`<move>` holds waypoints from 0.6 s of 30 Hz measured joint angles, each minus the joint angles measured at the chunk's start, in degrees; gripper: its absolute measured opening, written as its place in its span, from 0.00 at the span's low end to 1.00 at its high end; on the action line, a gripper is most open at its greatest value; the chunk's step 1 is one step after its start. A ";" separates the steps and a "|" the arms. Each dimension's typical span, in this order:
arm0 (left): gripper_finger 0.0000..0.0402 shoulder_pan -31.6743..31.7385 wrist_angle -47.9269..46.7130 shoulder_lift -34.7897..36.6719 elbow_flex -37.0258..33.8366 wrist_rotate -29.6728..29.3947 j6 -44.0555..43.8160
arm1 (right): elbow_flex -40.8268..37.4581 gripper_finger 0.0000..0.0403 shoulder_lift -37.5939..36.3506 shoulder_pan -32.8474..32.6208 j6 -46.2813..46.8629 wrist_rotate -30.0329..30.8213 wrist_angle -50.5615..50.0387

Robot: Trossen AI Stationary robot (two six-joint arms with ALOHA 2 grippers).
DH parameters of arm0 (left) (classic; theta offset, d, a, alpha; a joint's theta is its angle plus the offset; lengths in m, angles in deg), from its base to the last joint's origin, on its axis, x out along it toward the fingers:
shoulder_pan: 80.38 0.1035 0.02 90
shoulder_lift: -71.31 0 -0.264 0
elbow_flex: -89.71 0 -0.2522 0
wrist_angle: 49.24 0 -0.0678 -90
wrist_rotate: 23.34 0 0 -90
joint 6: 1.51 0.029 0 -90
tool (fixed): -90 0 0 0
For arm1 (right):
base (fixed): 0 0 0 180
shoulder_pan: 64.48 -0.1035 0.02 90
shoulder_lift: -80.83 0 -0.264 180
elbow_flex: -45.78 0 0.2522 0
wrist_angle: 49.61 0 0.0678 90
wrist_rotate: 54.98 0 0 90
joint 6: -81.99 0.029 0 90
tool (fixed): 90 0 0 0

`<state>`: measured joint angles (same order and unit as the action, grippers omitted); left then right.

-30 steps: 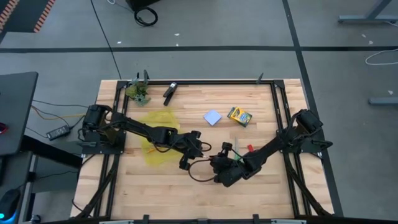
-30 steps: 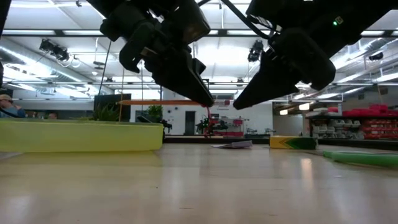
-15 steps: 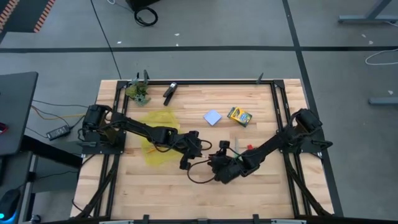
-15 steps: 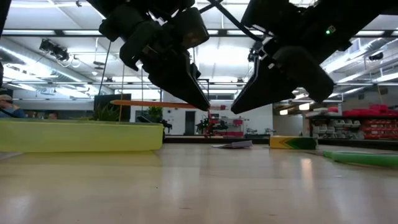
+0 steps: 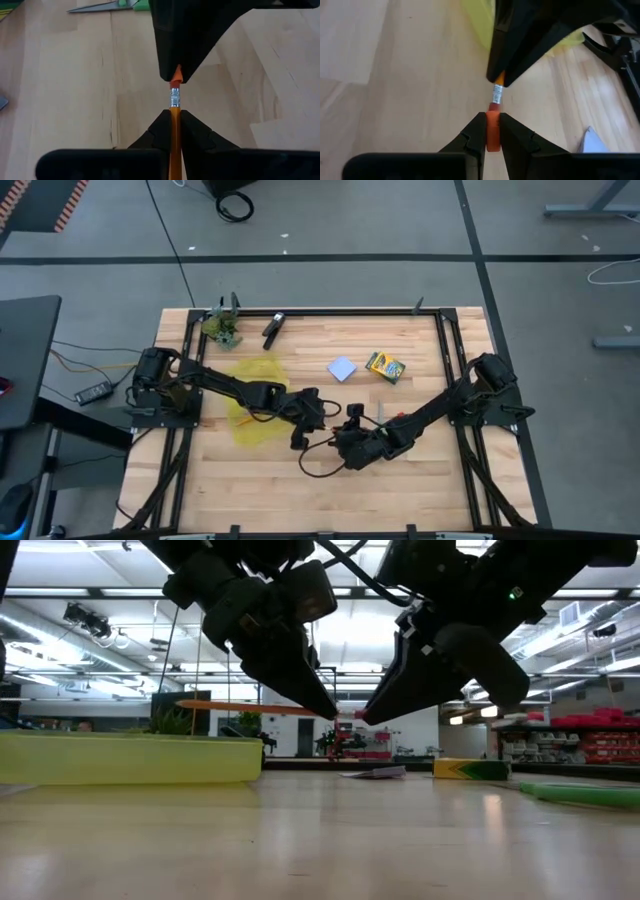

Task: Pack school essentials
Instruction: Put the orange pencil into the yellow supply box

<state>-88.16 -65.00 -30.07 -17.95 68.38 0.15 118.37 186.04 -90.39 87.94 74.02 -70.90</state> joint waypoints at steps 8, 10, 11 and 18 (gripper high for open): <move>0.08 0.11 -0.05 0.00 0.02 -0.10 -1.03 | 0.02 0.14 0.00 0.58 -0.02 -0.95 0.00; 0.07 0.11 -0.11 0.00 0.02 -0.11 -1.03 | 0.02 0.14 0.00 0.97 -0.01 -0.96 -0.04; 0.06 0.12 -0.16 0.00 0.02 -0.11 -1.04 | 0.02 0.14 0.00 1.12 -0.01 -0.97 -0.05; 0.08 0.11 -0.60 0.00 0.02 0.08 -1.08 | 0.04 0.14 0.00 1.27 0.07 -0.82 -0.02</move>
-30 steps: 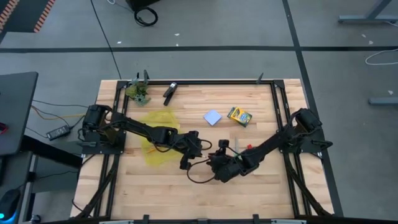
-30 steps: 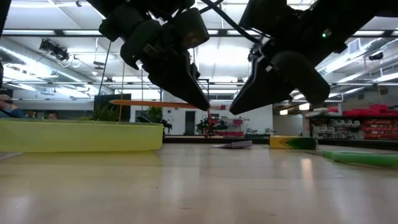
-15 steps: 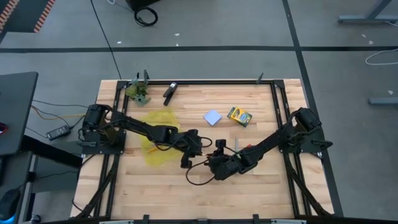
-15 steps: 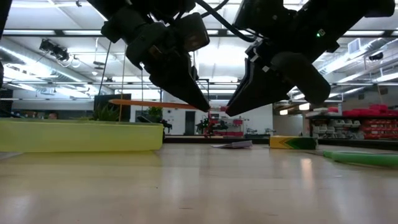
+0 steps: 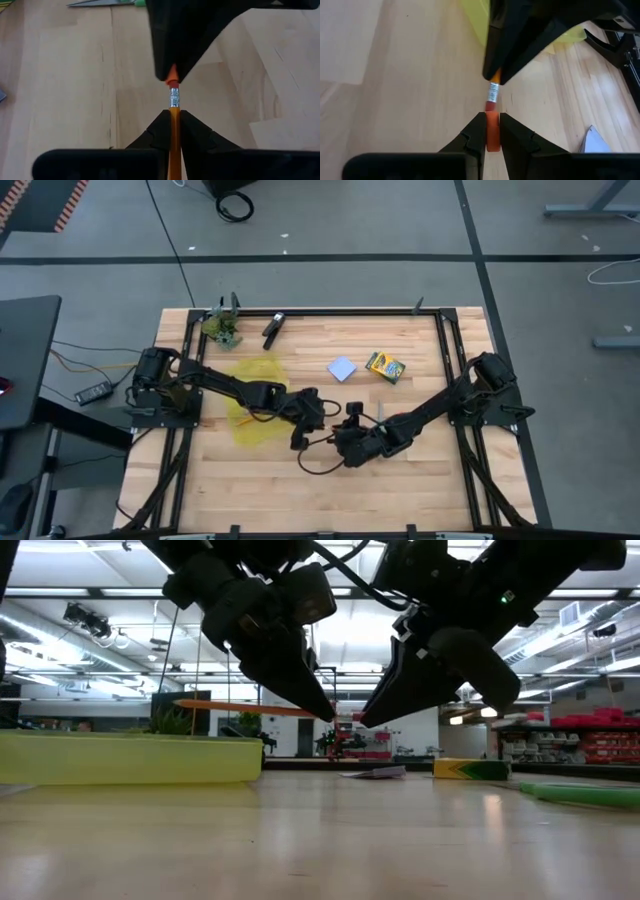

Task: Pack school essentials
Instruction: Put the orange pencil into the yellow supply box

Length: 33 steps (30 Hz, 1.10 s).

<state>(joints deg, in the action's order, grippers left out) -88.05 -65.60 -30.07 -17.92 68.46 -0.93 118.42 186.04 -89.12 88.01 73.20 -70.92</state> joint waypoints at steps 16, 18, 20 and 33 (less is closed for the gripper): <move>0.08 0.00 -0.26 0.00 0.00 0.05 0.09 | 0.00 0.14 0.00 0.90 0.42 -1.98 0.02; 0.07 0.00 -0.26 0.00 0.00 0.03 0.36 | 0.00 0.14 0.00 0.90 0.42 -2.05 0.02; 0.07 0.00 -0.27 0.00 0.00 0.04 0.52 | 0.00 0.14 0.00 0.90 0.42 -2.22 0.04; 0.07 0.11 -0.69 0.00 0.00 -0.08 0.70 | 0.01 0.14 0.00 0.85 0.89 -2.28 0.42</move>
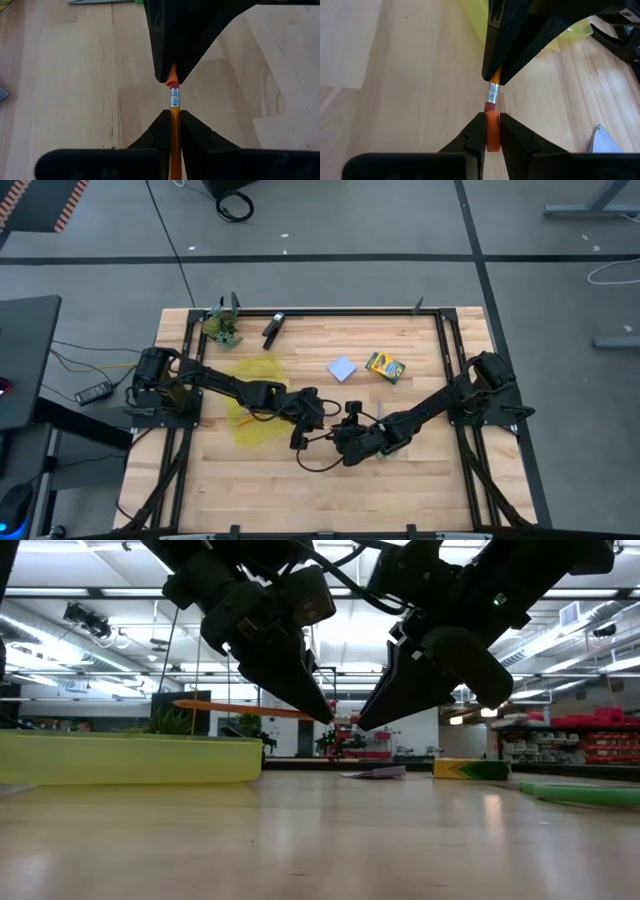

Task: Pack school essentials
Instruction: Put the orange pencil into the yellow supply box

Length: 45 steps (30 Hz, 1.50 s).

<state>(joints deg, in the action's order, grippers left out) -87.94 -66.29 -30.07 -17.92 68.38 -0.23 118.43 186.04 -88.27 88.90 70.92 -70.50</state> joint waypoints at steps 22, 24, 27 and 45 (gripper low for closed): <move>0.07 -0.02 -0.16 0.00 0.00 0.17 -0.11 | -0.01 0.14 0.07 0.00 1.45 -1.03 2.07; 0.07 -0.02 -0.16 0.00 0.00 0.17 -0.15 | -0.01 0.14 0.07 0.00 1.98 -1.03 2.11; 0.08 -0.02 -0.14 0.00 0.00 0.17 -0.15 | -0.01 0.14 0.07 0.00 2.60 -1.01 2.21; 0.07 -0.02 0.16 0.00 0.00 0.00 0.62 | -0.01 0.14 0.07 0.00 7.37 -0.17 2.57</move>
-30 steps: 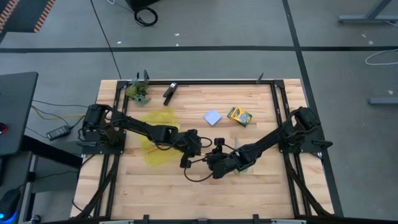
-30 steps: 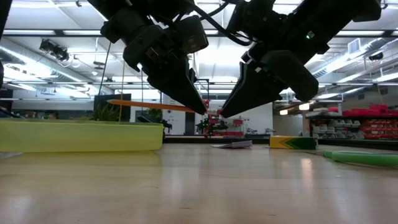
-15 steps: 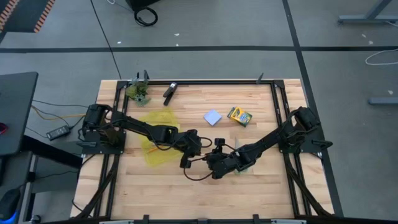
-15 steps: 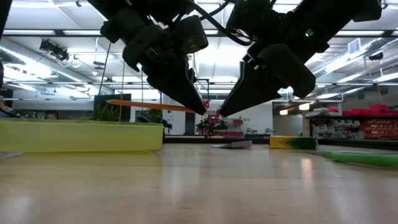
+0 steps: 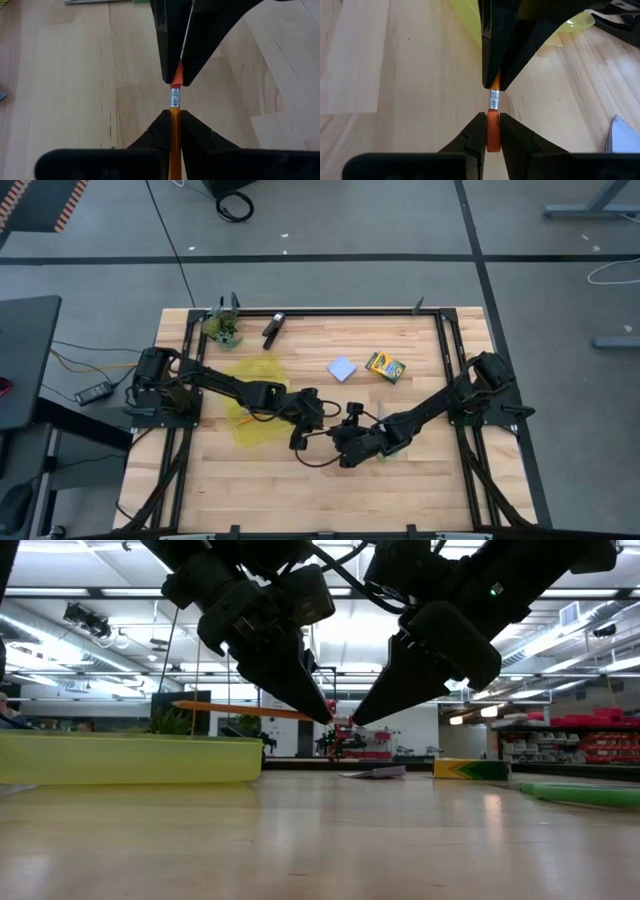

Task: Pack school essentials
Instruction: Put the orange pencil into the yellow supply box

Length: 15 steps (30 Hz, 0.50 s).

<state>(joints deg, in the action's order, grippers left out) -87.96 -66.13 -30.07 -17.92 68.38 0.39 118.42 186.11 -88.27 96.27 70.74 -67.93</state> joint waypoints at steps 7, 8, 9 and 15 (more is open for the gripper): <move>0.08 0.01 0.16 0.00 0.00 -0.02 0.21 | -0.97 0.14 0.00 -0.02 0.73 0.25 1.97; 0.08 0.01 0.14 0.00 0.00 0.00 0.21 | -1.26 0.14 0.00 -0.02 0.74 0.26 2.62; 0.08 0.00 0.15 0.00 0.00 0.00 0.21 | -1.52 0.14 0.00 -0.02 0.70 0.26 3.14; 0.06 0.02 0.16 0.00 0.00 -0.01 0.21 | -2.09 0.14 0.00 -0.02 0.64 0.63 4.23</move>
<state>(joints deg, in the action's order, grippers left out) -87.94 -65.97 -30.07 -17.92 68.37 0.60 116.32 186.11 -88.29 96.91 71.37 -63.70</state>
